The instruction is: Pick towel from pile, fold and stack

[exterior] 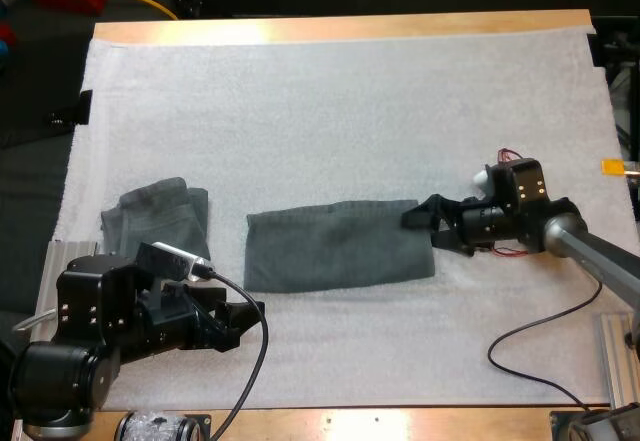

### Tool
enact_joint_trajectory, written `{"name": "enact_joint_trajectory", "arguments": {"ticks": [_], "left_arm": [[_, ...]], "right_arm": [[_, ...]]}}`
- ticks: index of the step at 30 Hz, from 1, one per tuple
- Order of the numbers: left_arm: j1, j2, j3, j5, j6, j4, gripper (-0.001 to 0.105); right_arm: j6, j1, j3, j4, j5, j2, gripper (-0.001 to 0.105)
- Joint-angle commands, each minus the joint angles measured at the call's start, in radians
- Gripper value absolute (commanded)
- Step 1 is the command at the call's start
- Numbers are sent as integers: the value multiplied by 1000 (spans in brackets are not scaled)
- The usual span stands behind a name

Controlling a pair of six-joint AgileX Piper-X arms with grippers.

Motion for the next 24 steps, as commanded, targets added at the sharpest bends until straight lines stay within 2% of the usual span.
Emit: {"name": "enact_joint_trajectory", "arguments": {"ticks": [1, 12, 14, 15, 16, 20, 22, 24], "left_arm": [[0, -4, -6, -6, 6, 9, 65], [0, -4, -6, -6, 6, 32, 65], [0, -4, -6, -6, 10, 41, 65], [0, -4, -6, -6, 13, 43, 65], [0, -4, -5, -6, 18, 46, 65], [0, -4, 11, -4, 19, 49, 65], [0, -4, 27, -1, 19, 51, 65], [0, -4, 41, -1, 19, 54, 65]], "right_arm": [[12, 27, 8, 17, 5, 29, 79], [80, 145, 8, -34, 30, 57, 79], [92, 145, 8, -34, 33, 58, 75], [92, 145, 8, -34, 33, 58, 71], [95, 145, 8, -33, 33, 58, 62], [106, 145, 8, -27, 33, 58, 21], [106, 145, 8, -27, 35, 54, 7], [97, 145, 8, -27, 48, 45, 2]]}}
